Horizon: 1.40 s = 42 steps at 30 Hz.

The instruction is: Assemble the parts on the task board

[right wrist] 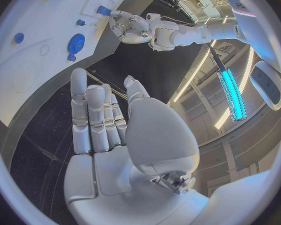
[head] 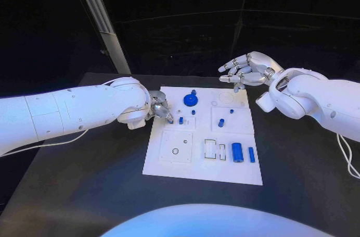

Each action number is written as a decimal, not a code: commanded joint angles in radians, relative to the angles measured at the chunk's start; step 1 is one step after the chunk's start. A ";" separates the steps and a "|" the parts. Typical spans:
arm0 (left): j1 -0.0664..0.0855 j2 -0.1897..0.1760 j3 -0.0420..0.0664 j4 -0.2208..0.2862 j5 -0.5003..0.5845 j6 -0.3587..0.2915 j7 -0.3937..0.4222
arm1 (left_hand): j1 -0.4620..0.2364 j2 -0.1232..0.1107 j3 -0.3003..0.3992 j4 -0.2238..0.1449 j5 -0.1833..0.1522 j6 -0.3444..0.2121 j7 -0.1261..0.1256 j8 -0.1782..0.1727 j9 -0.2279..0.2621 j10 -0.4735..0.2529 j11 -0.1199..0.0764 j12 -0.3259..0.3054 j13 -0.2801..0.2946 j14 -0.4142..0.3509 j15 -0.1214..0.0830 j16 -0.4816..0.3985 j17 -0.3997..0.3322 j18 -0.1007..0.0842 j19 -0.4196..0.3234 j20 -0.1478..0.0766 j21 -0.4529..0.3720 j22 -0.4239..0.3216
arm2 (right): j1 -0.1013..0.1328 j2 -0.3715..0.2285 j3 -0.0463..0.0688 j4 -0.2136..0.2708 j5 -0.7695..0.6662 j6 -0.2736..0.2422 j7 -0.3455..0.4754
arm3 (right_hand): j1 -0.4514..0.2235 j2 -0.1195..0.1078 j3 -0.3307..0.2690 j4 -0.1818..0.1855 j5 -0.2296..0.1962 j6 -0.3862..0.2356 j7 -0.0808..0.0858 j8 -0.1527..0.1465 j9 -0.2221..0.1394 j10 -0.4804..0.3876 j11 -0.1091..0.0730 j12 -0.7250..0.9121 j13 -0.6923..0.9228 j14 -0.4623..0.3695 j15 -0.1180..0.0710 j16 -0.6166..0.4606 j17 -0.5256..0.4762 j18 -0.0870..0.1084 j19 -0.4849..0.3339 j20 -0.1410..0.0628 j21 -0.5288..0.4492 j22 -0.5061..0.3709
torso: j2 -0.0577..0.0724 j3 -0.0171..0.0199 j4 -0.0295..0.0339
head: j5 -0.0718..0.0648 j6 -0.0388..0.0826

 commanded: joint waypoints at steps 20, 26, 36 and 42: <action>0.014 0.037 -0.001 -0.097 0.099 0.201 0.009 | 0.003 -0.004 0.090 -0.077 0.011 0.051 -0.045 0.006 0.005 0.015 -0.013 0.001 -0.001 0.104 -0.008 0.003 0.263 -0.005 0.018 -0.008 0.002 0.081 | 0.001 0.006 0.000 -0.003 0.000 0.009 0.007 | -0.004 0.003 0.000 0.007 0.006 -0.008 -0.001 0.005 0.000 -0.007 -0.002 0.005 -0.003 -0.006 0.000 0.006 -0.003 0.005 -0.008 -0.002 -0.004 0.001 | 0.001 0.0008 -0.0012 | -0.002 -0.004; 0.019 0.062 -0.001 -0.137 0.117 0.275 0.012 | 0.002 -0.004 0.090 -0.077 0.011 0.051 -0.045 0.006 0.006 0.014 -0.013 0.000 -0.003 0.104 -0.008 0.003 0.263 -0.005 0.017 -0.008 0.001 0.080 | 0.001 0.008 0.000 -0.004 0.000 0.009 0.006 | -0.004 0.003 0.000 0.007 0.006 -0.008 -0.001 0.005 0.000 -0.007 -0.002 0.005 -0.003 -0.006 0.000 0.006 -0.003 0.005 -0.008 -0.002 -0.004 0.001 | 0.000 0.0008 0.0007 | -0.002 -0.006; 0.022 0.093 -0.001 -0.180 0.121 0.312 0.014 | 0.002 -0.005 0.091 -0.076 0.011 0.050 -0.045 0.006 0.006 0.015 -0.013 0.001 -0.001 0.104 -0.008 0.003 0.263 -0.005 0.017 -0.008 0.001 0.081 | 0.001 0.011 0.000 -0.006 0.000 0.010 0.007 | -0.004 0.003 0.000 0.007 0.006 -0.008 -0.001 0.005 0.000 -0.007 -0.002 0.005 -0.003 -0.006 0.000 0.006 -0.003 0.005 -0.008 -0.002 -0.004 0.001 | 0.000 0.0013 -0.0009 | -0.003 -0.006; 0.023 0.103 -0.001 -0.192 0.122 0.304 0.013 | 0.002 -0.005 0.091 -0.076 0.011 0.050 -0.045 0.006 0.007 0.014 -0.013 0.000 -0.002 0.104 -0.008 0.003 0.263 -0.005 0.017 -0.008 0.001 0.080 | 0.001 0.012 0.000 -0.007 0.000 0.010 0.007 | -0.004 0.003 0.000 0.007 0.006 -0.008 -0.001 0.005 0.000 -0.007 -0.002 0.005 -0.003 -0.006 0.000 0.006 -0.003 0.005 -0.008 -0.002 -0.004 0.001 | 0.001 0.0011 0.0002 | -0.005 -0.007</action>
